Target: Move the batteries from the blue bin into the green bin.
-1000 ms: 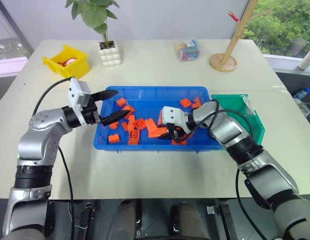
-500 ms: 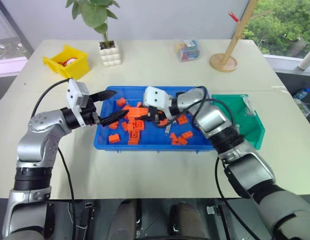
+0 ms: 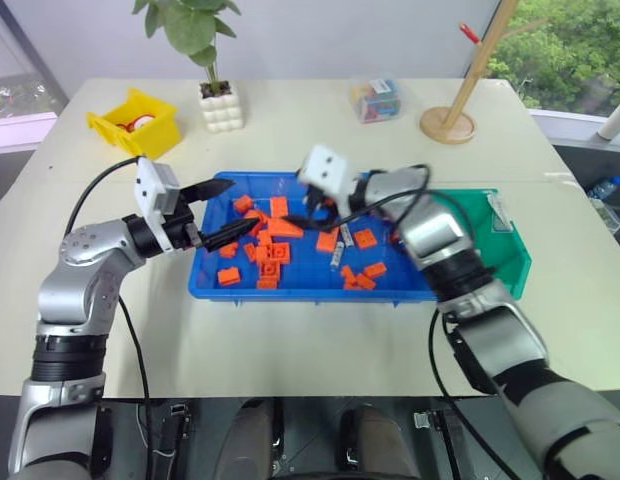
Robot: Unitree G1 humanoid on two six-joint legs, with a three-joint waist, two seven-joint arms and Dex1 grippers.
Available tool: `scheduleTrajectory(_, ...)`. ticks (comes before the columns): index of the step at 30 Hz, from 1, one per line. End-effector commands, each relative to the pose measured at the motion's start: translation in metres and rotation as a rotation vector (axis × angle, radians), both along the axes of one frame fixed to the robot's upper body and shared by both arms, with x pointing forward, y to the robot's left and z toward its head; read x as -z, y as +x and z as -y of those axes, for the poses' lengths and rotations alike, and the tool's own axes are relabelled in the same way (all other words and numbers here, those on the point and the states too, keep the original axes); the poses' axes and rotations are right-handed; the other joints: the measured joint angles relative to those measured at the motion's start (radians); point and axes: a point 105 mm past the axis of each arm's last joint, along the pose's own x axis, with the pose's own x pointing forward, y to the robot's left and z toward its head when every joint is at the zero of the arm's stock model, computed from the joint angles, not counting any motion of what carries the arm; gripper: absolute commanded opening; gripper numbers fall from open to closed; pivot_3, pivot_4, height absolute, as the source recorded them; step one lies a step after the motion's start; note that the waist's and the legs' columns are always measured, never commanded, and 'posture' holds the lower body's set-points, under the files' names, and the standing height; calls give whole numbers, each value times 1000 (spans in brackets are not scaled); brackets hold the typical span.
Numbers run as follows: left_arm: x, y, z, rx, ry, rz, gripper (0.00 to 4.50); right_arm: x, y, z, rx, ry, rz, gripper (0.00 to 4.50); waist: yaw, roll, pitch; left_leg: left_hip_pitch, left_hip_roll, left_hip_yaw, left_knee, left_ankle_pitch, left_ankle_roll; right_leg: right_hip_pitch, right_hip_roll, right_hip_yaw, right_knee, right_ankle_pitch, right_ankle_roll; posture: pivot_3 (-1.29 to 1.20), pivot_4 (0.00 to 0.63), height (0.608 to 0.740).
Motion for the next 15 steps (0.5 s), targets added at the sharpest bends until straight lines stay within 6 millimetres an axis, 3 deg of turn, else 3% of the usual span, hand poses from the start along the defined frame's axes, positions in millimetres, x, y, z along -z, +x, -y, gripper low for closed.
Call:
scheduleTrajectory(1, -14, -2, -1, -14, 0, 75, 4500, -10, -22, 16, 64, 86, -99, 4480, -3, 0, 0, 0, 0, 0, 0, 0, 0, 0, 0, 0, 0, 0, 0, 0, 150, 739)
scheduleTrajectory(8, -16, 8, -1, -39, 1, 100, 4500, 17, -63, 40, 176, 136, -326, 4480, -3, 0, 0, 0, 0, 1, -2, 0, 0, -1, 0, 0, 0, 0, 0, 0, 150, 739)
scheduleTrajectory(15, -16, 12, 2, -29, -4, 103, 4500, 42, -76, 36, 91, 32, -267, 4480, -3, 0, 0, 0, -1, 1, -2, 0, 0, -1, 0, 1, -1, 0, 0, 0, 150, 739)
